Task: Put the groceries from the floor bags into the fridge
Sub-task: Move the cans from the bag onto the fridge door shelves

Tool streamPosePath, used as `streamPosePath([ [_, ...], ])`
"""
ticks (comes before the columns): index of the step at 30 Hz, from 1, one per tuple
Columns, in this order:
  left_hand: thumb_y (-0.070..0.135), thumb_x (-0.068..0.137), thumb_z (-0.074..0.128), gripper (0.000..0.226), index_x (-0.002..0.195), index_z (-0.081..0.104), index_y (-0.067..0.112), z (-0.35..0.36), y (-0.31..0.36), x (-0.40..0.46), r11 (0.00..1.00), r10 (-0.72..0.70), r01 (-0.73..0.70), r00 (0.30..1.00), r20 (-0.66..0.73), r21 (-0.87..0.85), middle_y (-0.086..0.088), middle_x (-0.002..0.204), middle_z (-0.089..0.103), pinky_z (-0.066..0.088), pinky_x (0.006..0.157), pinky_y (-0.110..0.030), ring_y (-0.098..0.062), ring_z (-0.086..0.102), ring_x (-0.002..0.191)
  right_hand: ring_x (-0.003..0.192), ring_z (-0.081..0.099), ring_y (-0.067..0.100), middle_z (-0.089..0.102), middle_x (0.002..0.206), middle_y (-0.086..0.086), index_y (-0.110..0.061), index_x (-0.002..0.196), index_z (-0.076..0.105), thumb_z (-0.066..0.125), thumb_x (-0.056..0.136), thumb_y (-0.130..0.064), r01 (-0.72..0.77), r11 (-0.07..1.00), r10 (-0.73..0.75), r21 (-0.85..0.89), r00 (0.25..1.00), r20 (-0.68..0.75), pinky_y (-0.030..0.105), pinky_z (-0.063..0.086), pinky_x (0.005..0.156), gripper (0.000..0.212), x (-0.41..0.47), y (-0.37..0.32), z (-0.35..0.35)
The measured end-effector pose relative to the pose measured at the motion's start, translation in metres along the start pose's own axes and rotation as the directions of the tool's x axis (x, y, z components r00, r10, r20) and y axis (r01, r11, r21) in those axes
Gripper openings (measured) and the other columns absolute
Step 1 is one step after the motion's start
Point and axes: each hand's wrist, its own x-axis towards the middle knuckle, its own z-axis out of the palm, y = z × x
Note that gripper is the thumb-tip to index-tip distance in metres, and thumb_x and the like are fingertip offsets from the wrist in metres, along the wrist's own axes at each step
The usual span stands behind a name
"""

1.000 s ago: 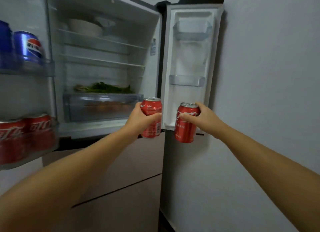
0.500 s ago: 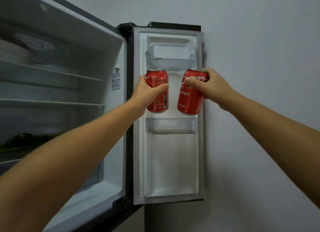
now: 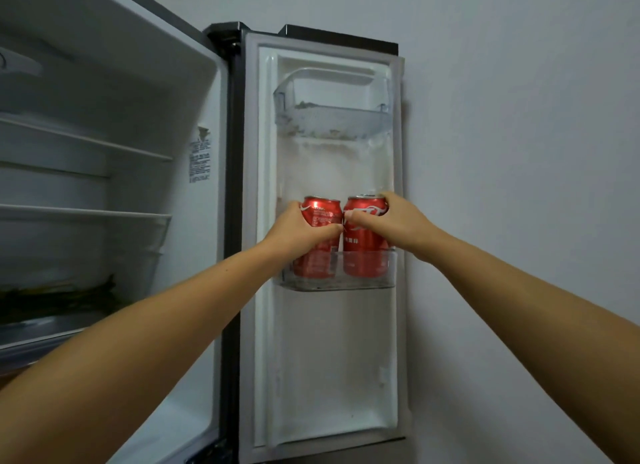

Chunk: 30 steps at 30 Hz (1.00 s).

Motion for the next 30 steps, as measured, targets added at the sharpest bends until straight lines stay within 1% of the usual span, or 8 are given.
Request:
streamPosePath([
  [9, 0.040, 0.080, 0.070, 0.083, 0.141, 0.019, 0.017, -0.006, 0.006, -0.014, 0.994, -0.054, 0.058, 0.998, -0.039, 0.090, 0.001, 0.114, 0.047, 0.046, 0.079, -0.033, -0.015, 0.052, 0.097, 0.091, 0.069, 0.014, 0.070, 0.100, 0.000, -0.025, 0.111, 0.060, 0.066, 0.079, -0.055, -0.007, 1.000, 0.006, 0.007, 0.988, 0.156, 0.040, 0.057, 0.085, 0.044, 0.003, 0.008, 0.005],
  [12, 0.040, 0.080, 0.070, 0.085, 0.143, 0.017, 0.018, -0.006, 0.008, -0.019, 0.993, -0.063, 0.068, 0.997, -0.048, 0.101, -0.004, 0.127, 0.049, 0.047, 0.079, -0.033, -0.015, 0.053, 0.098, 0.092, 0.067, 0.016, 0.066, 0.103, 0.000, -0.018, 0.115, 0.052, 0.064, 0.082, -0.053, -0.021, 0.999, 0.013, 0.043, 0.985, 0.173, 0.035, 0.057, 0.081, 0.050, -0.001, 0.008, 0.006],
  [14, 0.038, 0.081, 0.069, 0.083, 0.143, 0.018, 0.019, -0.007, 0.008, -0.024, 0.995, -0.053, 0.058, 0.997, -0.058, 0.079, -0.006, 0.134, 0.048, 0.049, 0.085, -0.036, -0.018, 0.056, 0.106, 0.093, 0.062, 0.013, 0.059, 0.107, -0.005, -0.019, 0.123, 0.041, 0.059, 0.086, -0.050, -0.032, 0.999, 0.027, 0.036, 0.991, 0.131, 0.028, 0.052, 0.079, 0.051, -0.008, 0.008, 0.006],
  [17, 0.036, 0.084, 0.067, 0.084, 0.148, 0.014, 0.024, -0.008, 0.008, -0.038, 0.995, 0.019, -0.006, 0.992, -0.125, 0.101, -0.007, 0.145, 0.040, 0.048, 0.098, -0.047, -0.025, 0.050, 0.126, 0.115, 0.054, 0.019, 0.054, 0.126, 0.004, -0.014, 0.140, 0.033, 0.050, 0.092, -0.048, 0.077, 0.996, -0.081, -0.039, 0.992, -0.097, 0.033, 0.044, 0.097, 0.061, -0.013, 0.010, 0.007],
  [19, 0.035, 0.086, 0.064, 0.079, 0.148, 0.015, 0.026, -0.008, 0.007, -0.054, 0.982, 0.117, -0.082, 0.971, -0.208, 0.171, -0.004, 0.148, 0.035, 0.046, 0.099, -0.046, -0.022, 0.043, 0.131, 0.128, 0.044, 0.023, 0.046, 0.138, 0.010, -0.010, 0.140, 0.035, 0.047, 0.094, -0.041, 0.226, 0.967, -0.248, -0.115, 0.936, -0.249, 0.031, 0.033, 0.107, 0.057, -0.019, 0.005, 0.011],
  [21, 0.035, 0.089, 0.060, 0.071, 0.146, 0.021, 0.025, -0.013, 0.007, -0.073, 0.951, 0.209, -0.130, 0.939, -0.273, 0.282, -0.001, 0.148, 0.034, 0.042, 0.103, -0.039, -0.016, 0.039, 0.133, 0.127, 0.042, 0.022, 0.048, 0.135, 0.010, -0.007, 0.134, 0.044, 0.044, 0.090, -0.033, 0.415, 0.896, -0.445, -0.161, 0.846, -0.296, 0.024, 0.027, 0.105, 0.051, -0.029, -0.008, 0.022],
  [26, 0.030, 0.092, 0.055, 0.053, 0.140, 0.034, 0.023, -0.050, -0.001, -0.145, 0.853, 0.295, -0.073, 0.884, -0.362, 0.517, 0.005, 0.138, 0.040, 0.038, 0.105, -0.025, -0.005, 0.040, 0.126, 0.115, 0.046, 0.014, 0.057, 0.122, 0.010, -0.007, 0.122, 0.054, 0.043, 0.090, -0.029, 0.740, 0.673, -0.737, -0.018, 0.668, -0.107, 0.027, 0.035, 0.101, 0.041, -0.066, -0.045, 0.077],
  [30, 0.021, 0.093, 0.055, 0.045, 0.136, 0.041, 0.021, -0.096, -0.011, -0.243, 0.748, 0.240, 0.129, 0.862, -0.447, 0.651, 0.011, 0.130, 0.042, 0.041, 0.103, -0.024, -0.004, 0.044, 0.122, 0.115, 0.051, 0.020, 0.059, 0.121, 0.008, -0.009, 0.120, 0.057, 0.042, 0.090, -0.029, 0.778, 0.598, -0.793, 0.192, 0.609, 0.001, 0.035, 0.041, 0.101, 0.039, -0.113, -0.053, 0.147],
])
